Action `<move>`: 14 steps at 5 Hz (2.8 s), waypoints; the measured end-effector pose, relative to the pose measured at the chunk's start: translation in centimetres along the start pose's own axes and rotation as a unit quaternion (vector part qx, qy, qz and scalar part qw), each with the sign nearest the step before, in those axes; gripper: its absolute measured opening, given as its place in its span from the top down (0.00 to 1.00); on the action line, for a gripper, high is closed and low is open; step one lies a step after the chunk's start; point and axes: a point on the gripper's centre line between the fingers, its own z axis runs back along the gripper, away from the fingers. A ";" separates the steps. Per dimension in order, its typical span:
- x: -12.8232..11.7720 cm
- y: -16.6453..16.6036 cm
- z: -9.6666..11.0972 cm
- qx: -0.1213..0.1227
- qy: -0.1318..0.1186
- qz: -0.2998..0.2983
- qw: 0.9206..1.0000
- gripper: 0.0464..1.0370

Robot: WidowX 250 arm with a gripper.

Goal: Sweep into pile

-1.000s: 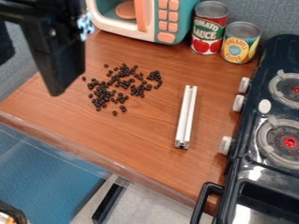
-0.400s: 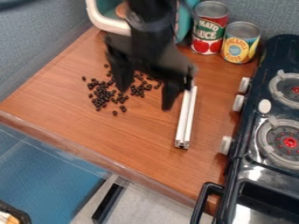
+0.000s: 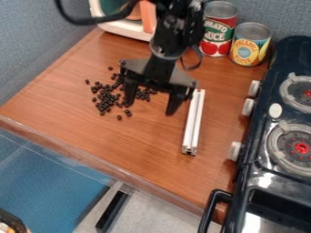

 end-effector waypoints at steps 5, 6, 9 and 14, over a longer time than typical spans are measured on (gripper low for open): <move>0.0 0.2 0.1 0.003 0.001 0.004 1.000 0.04; 0.0 0.2 0.0 0.004 0.001 0.004 1.000 0.04; 0.0 0.0 0.0 -0.006 0.003 0.012 1.000 0.04; 3.9 -6.5 1.1 -0.244 0.049 0.125 0.960 0.04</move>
